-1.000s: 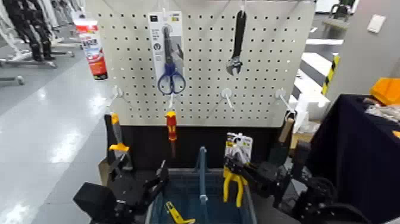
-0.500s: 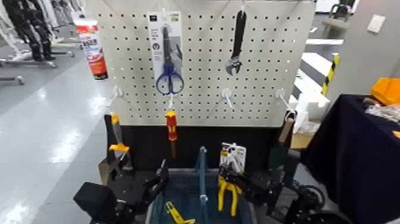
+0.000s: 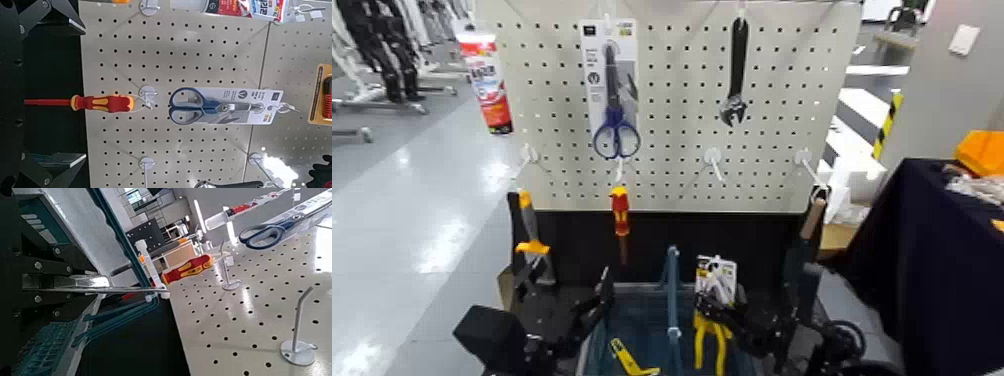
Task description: Put the yellow pliers into the crate.
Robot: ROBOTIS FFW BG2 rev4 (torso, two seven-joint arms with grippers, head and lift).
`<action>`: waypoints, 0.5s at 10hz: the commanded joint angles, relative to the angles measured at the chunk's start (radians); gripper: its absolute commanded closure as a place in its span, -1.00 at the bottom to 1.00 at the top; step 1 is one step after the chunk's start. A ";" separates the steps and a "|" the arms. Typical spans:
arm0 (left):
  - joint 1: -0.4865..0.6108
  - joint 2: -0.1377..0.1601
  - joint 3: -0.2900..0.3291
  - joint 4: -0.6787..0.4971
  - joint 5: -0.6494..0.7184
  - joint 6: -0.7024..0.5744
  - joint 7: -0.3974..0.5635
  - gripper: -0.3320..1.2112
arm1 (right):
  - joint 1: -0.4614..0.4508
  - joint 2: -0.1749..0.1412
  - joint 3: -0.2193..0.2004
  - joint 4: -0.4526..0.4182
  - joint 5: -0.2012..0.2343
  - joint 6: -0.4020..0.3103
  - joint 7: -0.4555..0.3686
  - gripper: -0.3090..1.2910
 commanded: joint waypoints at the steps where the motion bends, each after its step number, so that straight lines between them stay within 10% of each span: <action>1: 0.001 0.001 0.001 0.000 0.000 -0.002 0.000 -0.34 | -0.002 0.000 -0.009 0.015 0.005 0.028 -0.015 -0.11; 2: 0.001 0.001 0.003 0.000 0.000 -0.004 0.000 -0.34 | -0.002 -0.002 -0.012 0.014 0.005 0.035 -0.015 -0.57; 5: 0.004 0.001 0.004 -0.002 0.000 -0.004 0.000 -0.35 | 0.003 0.000 -0.018 -0.006 0.003 0.026 -0.018 -0.62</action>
